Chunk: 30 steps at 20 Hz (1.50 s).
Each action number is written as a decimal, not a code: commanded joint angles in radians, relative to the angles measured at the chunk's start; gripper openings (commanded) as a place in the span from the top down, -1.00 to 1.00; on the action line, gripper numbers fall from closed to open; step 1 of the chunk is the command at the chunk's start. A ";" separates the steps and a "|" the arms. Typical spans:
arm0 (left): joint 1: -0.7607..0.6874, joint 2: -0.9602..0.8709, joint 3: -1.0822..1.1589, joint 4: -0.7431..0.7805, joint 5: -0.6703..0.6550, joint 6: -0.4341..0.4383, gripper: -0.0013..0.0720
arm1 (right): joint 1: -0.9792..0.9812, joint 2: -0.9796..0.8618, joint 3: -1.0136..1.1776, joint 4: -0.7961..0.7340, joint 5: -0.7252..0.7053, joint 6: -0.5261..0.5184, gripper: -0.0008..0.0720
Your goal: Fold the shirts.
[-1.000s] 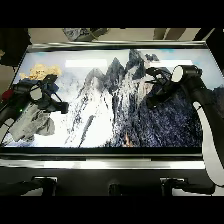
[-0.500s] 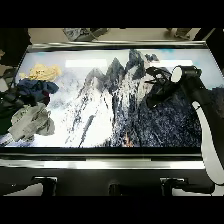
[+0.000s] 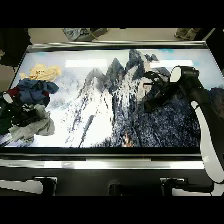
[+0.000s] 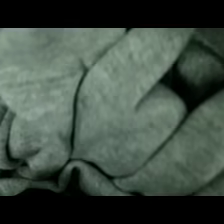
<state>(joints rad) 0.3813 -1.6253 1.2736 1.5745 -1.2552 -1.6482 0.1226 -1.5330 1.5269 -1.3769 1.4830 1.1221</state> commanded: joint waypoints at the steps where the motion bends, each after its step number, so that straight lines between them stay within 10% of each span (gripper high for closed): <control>1: 0.000 -0.061 -0.007 -0.029 -0.012 0.058 0.47 | 0.000 0.000 0.000 0.008 0.035 0.000 -0.92; 2: -0.002 -0.046 0.000 -0.053 -0.024 0.102 0.85 | 0.000 0.000 0.000 0.008 0.036 0.000 -0.92; 8: -0.066 0.415 0.026 -0.395 0.038 0.158 0.86 | 0.000 0.050 0.002 -0.072 0.037 -0.019 -0.90; 13: -0.402 0.756 0.019 -0.429 0.090 0.081 0.86 | 0.000 0.193 0.002 -0.132 0.041 -0.029 -0.90; 24: -1.228 0.228 -0.130 -0.473 0.364 0.040 0.86 | 0.000 0.495 0.002 -0.230 0.193 0.024 -0.90; 25: -1.226 0.178 -0.103 -0.504 0.342 0.040 0.71 | 0.000 0.495 0.002 -0.233 0.195 0.023 -0.90; 26: -1.207 0.144 -0.057 -0.514 0.283 0.040 -0.40 | 0.000 0.492 0.002 -0.232 0.192 0.023 -0.90; 27: -1.167 0.133 0.002 -0.500 0.207 0.051 -0.98 | 0.000 0.486 0.002 -0.231 0.187 0.025 -0.90; 30: -0.958 0.172 0.183 -0.304 0.004 0.104 -0.99 | 0.000 0.445 -0.010 -0.183 0.188 0.031 -0.88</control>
<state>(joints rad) -0.6968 -1.4334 1.3254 1.1328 -1.0771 -1.5776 0.1230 -1.0695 1.5249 -1.5921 1.6665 1.1454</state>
